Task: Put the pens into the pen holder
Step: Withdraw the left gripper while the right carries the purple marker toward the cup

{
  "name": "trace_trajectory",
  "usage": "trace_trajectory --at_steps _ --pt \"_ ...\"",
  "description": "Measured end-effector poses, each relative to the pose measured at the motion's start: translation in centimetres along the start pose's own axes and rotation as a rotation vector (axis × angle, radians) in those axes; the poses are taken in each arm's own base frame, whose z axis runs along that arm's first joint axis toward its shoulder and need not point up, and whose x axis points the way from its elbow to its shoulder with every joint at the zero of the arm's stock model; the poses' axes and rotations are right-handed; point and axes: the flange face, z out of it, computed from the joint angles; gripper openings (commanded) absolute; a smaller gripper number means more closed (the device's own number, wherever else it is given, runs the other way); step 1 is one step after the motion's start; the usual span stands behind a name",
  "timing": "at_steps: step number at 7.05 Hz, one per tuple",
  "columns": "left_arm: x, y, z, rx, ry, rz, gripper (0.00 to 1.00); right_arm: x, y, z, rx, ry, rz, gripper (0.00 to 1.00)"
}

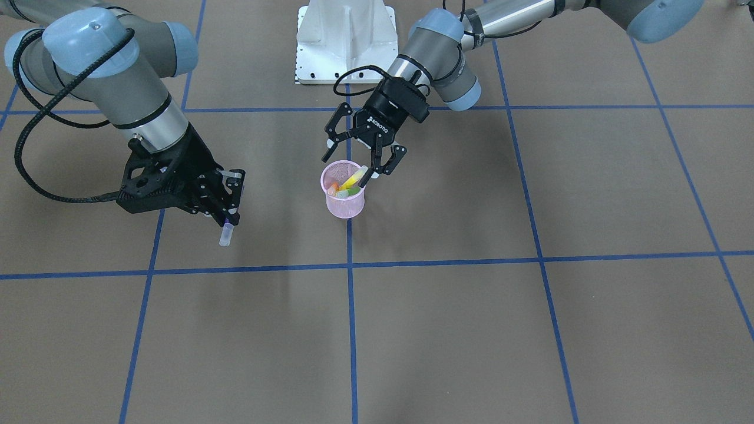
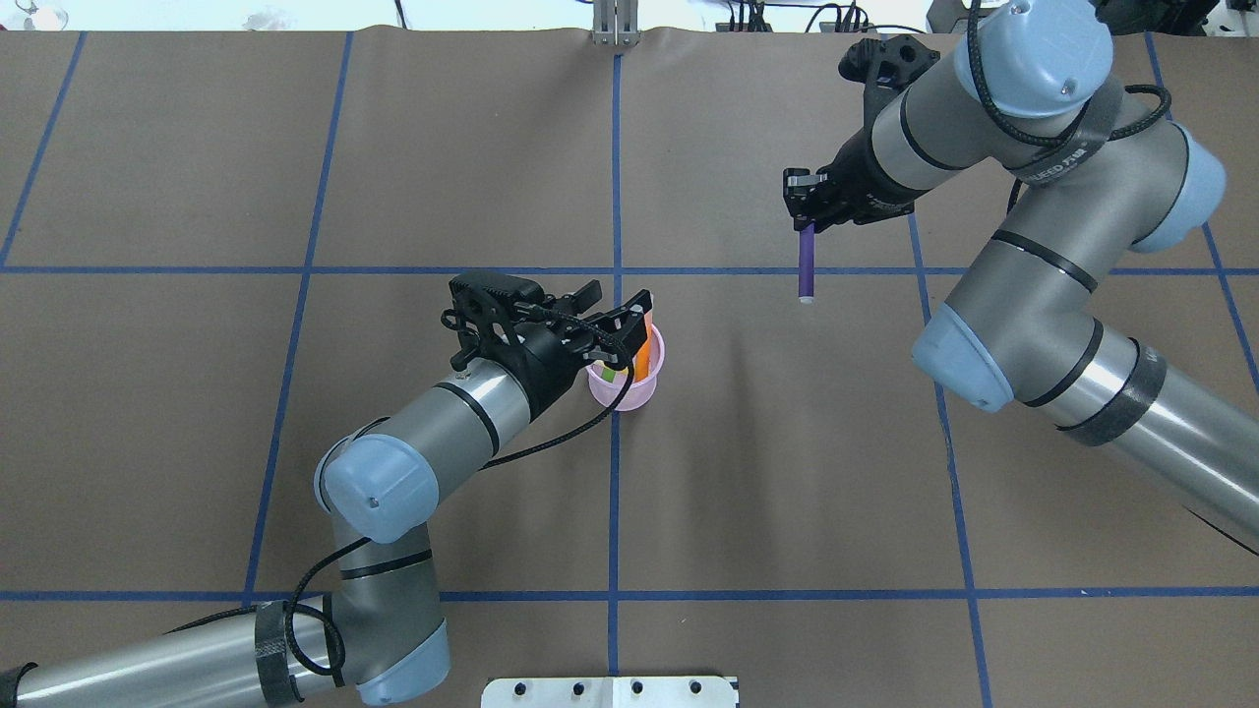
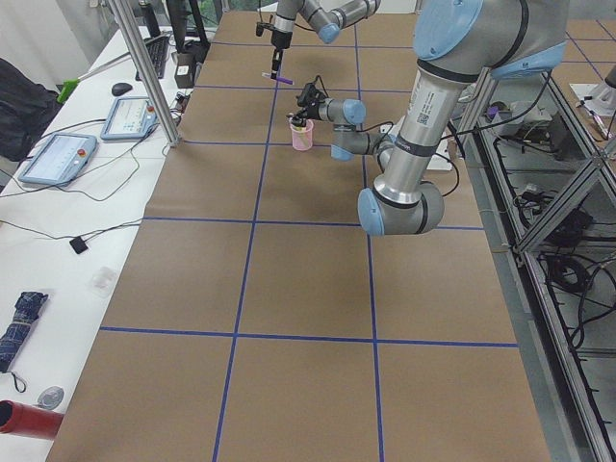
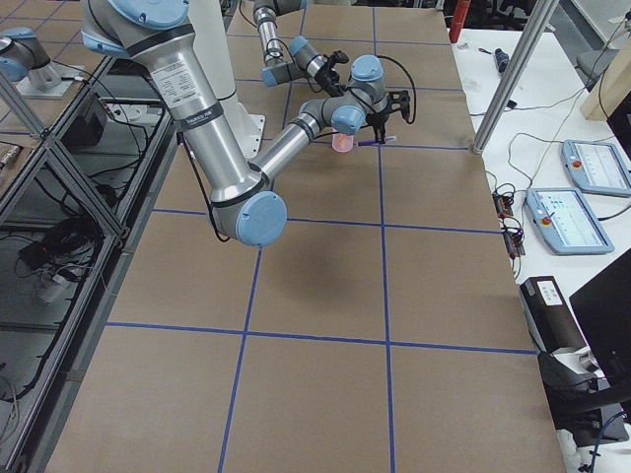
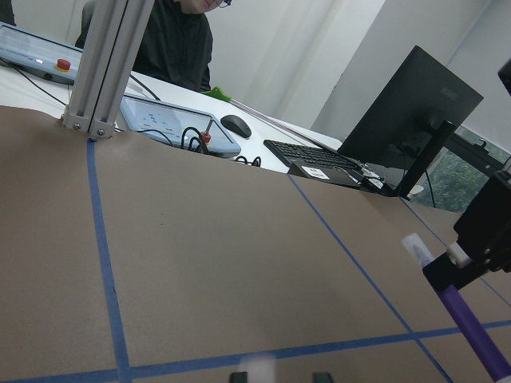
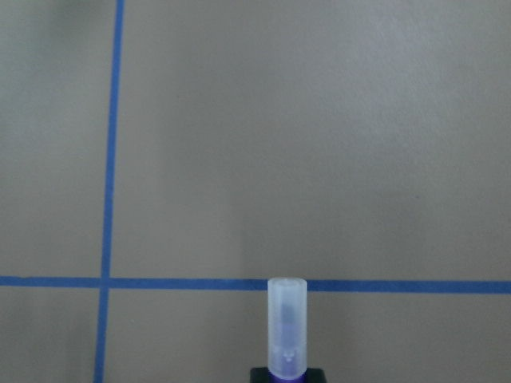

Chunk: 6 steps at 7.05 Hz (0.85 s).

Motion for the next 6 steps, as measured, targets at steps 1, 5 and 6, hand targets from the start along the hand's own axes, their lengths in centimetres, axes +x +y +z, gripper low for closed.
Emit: trace_trajectory --at_steps 1,5,6 --pt "0.0 -1.5 -0.1 -0.004 -0.006 0.004 0.99 -0.8 -0.2 -0.9 0.061 -0.050 -0.030 0.00" --pt "-11.8 -11.7 -0.6 -0.340 -0.220 0.047 0.99 -6.5 3.3 -1.1 0.301 -0.204 -0.131 0.00" --pt "-16.0 -15.7 -1.9 -0.437 -0.267 0.018 0.99 -7.9 4.8 -1.2 0.347 -0.249 -0.144 0.00"
